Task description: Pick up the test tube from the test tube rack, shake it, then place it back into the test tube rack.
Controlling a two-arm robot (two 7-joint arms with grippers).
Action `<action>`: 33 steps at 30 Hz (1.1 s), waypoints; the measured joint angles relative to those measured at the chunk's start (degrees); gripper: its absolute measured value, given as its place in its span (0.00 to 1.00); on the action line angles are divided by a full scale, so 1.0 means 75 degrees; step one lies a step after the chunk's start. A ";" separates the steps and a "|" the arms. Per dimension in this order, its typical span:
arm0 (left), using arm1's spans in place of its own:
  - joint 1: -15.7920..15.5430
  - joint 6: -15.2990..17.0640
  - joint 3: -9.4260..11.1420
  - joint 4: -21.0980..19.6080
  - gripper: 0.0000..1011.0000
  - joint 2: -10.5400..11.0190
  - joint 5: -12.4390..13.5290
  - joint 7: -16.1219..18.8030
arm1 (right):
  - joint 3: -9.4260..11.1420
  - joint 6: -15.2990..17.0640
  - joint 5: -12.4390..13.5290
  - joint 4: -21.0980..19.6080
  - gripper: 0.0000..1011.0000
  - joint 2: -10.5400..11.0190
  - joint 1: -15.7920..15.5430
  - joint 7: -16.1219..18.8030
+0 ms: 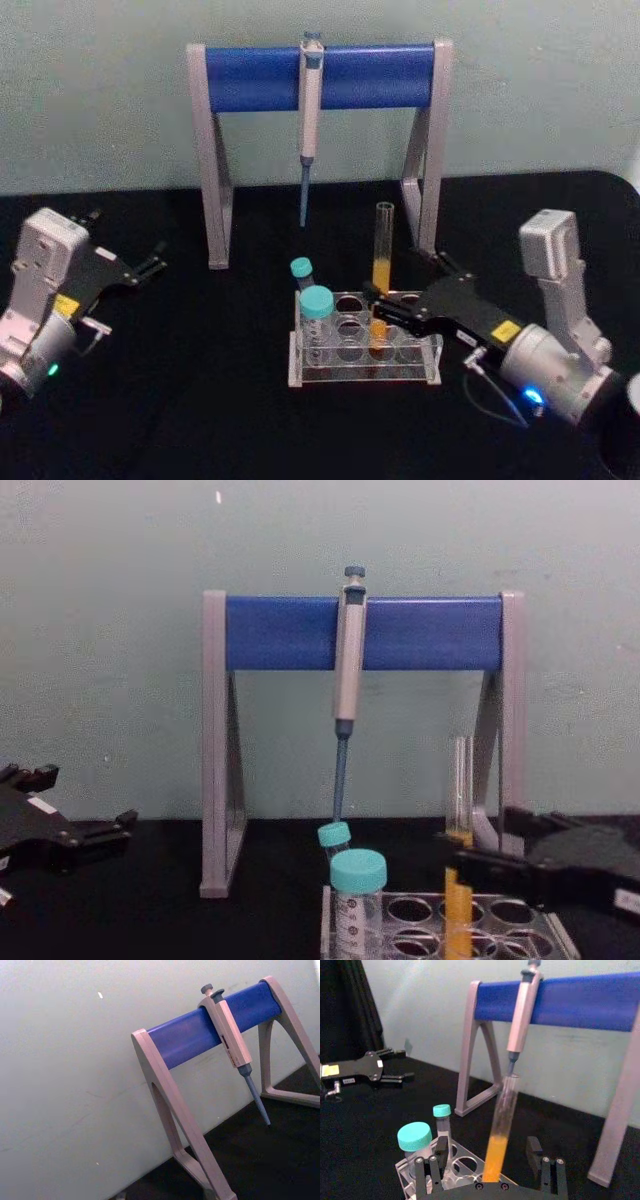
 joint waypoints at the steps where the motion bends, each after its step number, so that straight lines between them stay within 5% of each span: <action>1: 0.0000 0.0000 0.0000 0.0000 0.99 0.0000 0.0000 0.0000 | 0.0038 -0.0025 0.0025 -0.0050 0.99 0.0021 -0.0054 -0.0009; 8: -0.0001 0.0000 0.0000 0.0000 0.99 0.0000 0.0000 0.0000 | 0.0604 -0.0447 0.0084 -0.0550 0.99 0.0149 -0.0706 -0.0468; 15: 0.0000 0.0000 0.0001 0.0000 0.99 0.0000 0.0000 0.0000 | 0.1200 -0.0949 -0.0346 -0.0695 0.99 -0.0059 -0.1348 -0.1322; 23: 0.0000 0.0000 0.0000 0.0000 0.99 0.0000 0.0000 0.0000 | 0.1329 -0.0998 -0.0939 -0.0331 0.99 -0.0374 -0.1517 -0.1952; 33: 0.0000 0.0000 0.0001 0.0000 0.99 0.0000 0.0000 0.0000 | 0.1242 -0.0746 -0.1416 0.0239 0.99 -0.0603 -0.1343 -0.2025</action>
